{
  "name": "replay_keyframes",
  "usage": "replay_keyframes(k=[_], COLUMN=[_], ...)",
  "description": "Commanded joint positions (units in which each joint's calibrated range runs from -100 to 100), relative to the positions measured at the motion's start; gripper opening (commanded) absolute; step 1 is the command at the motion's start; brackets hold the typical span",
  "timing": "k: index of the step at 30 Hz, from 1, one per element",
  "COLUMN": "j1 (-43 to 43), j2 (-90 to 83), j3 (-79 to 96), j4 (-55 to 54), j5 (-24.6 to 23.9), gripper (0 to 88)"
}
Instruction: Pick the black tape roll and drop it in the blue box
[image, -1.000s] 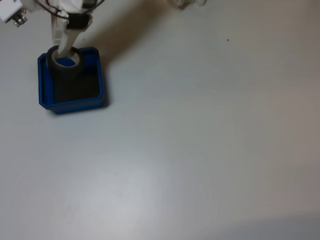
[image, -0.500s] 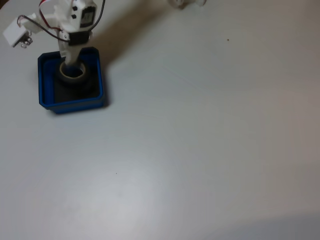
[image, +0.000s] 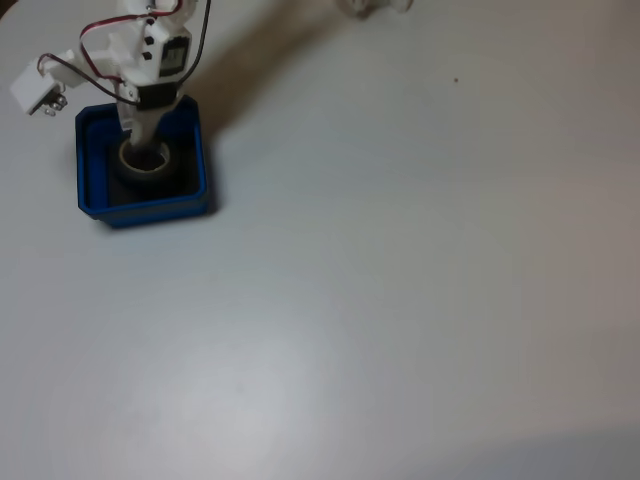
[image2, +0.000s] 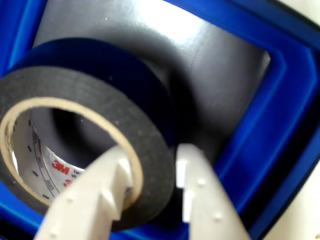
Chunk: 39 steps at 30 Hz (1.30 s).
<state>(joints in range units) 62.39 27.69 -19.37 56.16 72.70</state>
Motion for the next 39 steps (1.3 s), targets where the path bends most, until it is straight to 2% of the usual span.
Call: replay_keyframes(k=[1,29,35,39], j1=[-0.30,-1.67,-1.57,-1.57], j2=[-0.18,2.75,2.58,2.50], j3=[-4.44,-4.44,-4.44,-4.44], j4=[-1.78,-2.36,-2.36,-2.36], j5=[0.23,0.31,0.40,0.40], gripper=[1.4,2.2,11.0,13.2])
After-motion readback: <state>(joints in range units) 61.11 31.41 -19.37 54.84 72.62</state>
